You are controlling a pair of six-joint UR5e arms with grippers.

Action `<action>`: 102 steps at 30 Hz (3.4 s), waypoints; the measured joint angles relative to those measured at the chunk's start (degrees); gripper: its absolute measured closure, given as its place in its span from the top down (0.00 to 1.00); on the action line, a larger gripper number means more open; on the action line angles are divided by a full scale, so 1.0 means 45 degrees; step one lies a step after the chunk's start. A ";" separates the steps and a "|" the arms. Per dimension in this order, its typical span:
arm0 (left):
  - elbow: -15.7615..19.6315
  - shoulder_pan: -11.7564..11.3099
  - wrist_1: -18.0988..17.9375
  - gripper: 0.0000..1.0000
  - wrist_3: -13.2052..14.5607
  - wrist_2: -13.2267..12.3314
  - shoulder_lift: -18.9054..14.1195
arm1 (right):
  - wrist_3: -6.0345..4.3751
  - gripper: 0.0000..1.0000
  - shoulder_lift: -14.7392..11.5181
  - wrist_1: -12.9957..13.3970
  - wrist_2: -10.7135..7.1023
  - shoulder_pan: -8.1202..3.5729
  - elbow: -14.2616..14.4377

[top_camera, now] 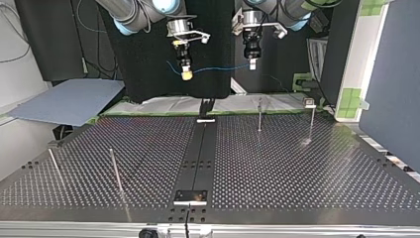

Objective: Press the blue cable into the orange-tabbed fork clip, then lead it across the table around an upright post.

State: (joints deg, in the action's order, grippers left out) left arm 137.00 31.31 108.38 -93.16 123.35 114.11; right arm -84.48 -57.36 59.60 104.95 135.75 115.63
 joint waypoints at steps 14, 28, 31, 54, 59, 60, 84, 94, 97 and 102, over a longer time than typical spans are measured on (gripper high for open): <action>0.0000 0.0000 0.0000 0.00 0.0000 0.0000 0.0000 | 0.0001 0.00 0.0000 0.0000 0.0000 -0.0001 0.0000; 0.0000 0.0000 0.0000 0.00 0.0000 0.0000 0.0001 | 0.0001 0.00 0.0000 0.0000 0.0000 0.0000 -0.0001; 0.0000 0.0000 0.0000 0.00 0.0000 0.0000 0.0000 | 0.0000 0.00 0.0000 0.0001 0.0000 0.0000 0.0000; 0.0012 0.0003 0.0000 0.00 0.0000 0.0000 0.0001 | 0.0001 0.00 0.0000 0.0001 0.0000 0.0000 0.0000; 0.0016 0.0002 0.0000 0.00 0.0000 -0.0001 0.0001 | 0.0000 0.00 -0.0001 0.0000 0.0001 0.0000 0.0001; 0.0017 0.0002 0.0000 0.00 0.0000 0.0000 0.0001 | 0.0000 0.00 -0.0001 0.0000 0.0001 0.0000 0.0001; 0.0036 0.0071 0.0367 0.00 0.0364 0.0198 -0.0052 | 0.0107 0.00 0.0301 -0.0288 0.0302 0.0079 -0.0048; 0.0039 0.0078 0.1567 0.00 0.0829 0.0234 -0.0058 | 0.0136 0.00 0.1468 -0.0485 0.0715 0.0097 -0.0058; 0.0039 0.0078 0.1730 0.00 0.0836 0.0234 -0.0059 | 0.0137 0.00 0.1881 -0.0487 0.0721 0.0098 -0.0059; 0.0039 0.0078 0.1790 0.00 0.0839 0.0234 -0.0058 | 0.0136 0.00 0.2612 -0.0487 0.0722 0.0098 -0.0059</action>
State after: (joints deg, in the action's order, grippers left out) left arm 137.18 31.66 116.44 -89.38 124.40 113.85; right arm -83.87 -45.60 57.40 108.20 136.19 115.37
